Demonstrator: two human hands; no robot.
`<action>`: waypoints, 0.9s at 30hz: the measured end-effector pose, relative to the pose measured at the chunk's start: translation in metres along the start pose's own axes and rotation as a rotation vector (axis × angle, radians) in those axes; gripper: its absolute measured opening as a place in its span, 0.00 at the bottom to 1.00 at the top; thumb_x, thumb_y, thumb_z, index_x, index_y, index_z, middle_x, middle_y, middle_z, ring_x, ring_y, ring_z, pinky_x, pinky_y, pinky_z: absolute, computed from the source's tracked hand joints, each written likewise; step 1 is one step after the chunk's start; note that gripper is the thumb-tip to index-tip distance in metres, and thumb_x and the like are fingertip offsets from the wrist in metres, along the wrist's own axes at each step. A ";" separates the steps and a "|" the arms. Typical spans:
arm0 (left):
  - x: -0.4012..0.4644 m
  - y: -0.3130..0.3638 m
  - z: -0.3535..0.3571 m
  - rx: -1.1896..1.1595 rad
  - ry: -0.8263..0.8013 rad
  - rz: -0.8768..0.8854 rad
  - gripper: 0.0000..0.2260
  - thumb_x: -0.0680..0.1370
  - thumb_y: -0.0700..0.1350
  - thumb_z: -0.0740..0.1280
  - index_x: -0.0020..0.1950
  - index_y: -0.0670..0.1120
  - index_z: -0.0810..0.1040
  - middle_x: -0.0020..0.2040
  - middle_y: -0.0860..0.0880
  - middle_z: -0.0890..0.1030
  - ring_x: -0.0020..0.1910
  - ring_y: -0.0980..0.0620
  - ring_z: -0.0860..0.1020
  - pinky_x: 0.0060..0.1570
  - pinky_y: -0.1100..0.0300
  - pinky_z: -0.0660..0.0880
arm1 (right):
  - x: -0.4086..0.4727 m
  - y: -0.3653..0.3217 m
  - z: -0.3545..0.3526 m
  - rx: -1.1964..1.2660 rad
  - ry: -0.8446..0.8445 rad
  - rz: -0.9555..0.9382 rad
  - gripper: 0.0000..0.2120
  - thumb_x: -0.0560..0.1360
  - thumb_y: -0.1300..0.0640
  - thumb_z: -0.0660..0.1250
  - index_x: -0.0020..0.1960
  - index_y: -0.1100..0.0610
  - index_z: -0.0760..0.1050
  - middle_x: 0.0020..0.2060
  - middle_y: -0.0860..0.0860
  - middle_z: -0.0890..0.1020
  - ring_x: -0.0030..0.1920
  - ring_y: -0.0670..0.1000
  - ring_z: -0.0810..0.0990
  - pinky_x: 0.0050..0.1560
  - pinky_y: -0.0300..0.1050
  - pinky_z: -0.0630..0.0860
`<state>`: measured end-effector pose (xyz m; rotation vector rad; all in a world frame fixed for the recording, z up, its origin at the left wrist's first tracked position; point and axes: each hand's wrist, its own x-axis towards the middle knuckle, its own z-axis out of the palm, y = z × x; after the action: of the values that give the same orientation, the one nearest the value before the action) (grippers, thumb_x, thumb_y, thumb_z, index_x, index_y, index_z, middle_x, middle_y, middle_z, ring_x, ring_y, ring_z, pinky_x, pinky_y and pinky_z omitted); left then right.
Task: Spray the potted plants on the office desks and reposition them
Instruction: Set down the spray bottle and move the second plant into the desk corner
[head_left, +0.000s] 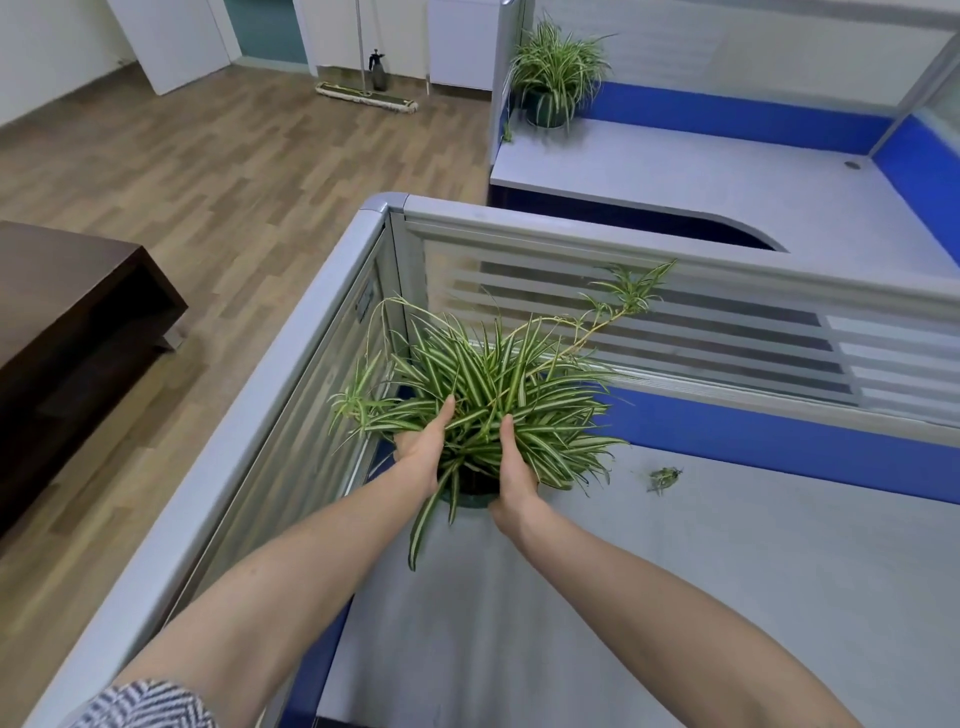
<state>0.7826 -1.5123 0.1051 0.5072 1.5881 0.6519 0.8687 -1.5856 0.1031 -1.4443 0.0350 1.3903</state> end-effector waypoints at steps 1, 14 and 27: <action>0.000 0.000 0.000 0.008 0.001 0.004 0.58 0.60 0.68 0.78 0.81 0.44 0.56 0.76 0.40 0.69 0.73 0.38 0.69 0.70 0.41 0.69 | 0.001 -0.001 0.001 0.002 -0.002 -0.008 0.34 0.68 0.28 0.71 0.61 0.53 0.82 0.61 0.54 0.85 0.61 0.58 0.83 0.68 0.61 0.76; 0.010 0.005 0.002 0.001 -0.009 -0.009 0.56 0.62 0.67 0.78 0.80 0.42 0.58 0.74 0.40 0.70 0.71 0.38 0.70 0.67 0.42 0.70 | 0.015 -0.002 0.000 0.031 -0.035 0.007 0.24 0.75 0.33 0.68 0.55 0.53 0.81 0.57 0.55 0.85 0.51 0.55 0.84 0.58 0.54 0.79; 0.005 -0.003 -0.002 0.021 -0.009 0.066 0.56 0.61 0.69 0.77 0.79 0.43 0.60 0.73 0.42 0.72 0.72 0.40 0.71 0.70 0.42 0.69 | 0.013 -0.001 -0.006 -0.032 -0.053 0.013 0.42 0.62 0.24 0.72 0.65 0.51 0.80 0.62 0.54 0.84 0.61 0.56 0.84 0.67 0.59 0.77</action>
<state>0.7799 -1.5120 0.0994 0.5796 1.5764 0.6819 0.8776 -1.5808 0.0925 -1.4349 -0.0112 1.4451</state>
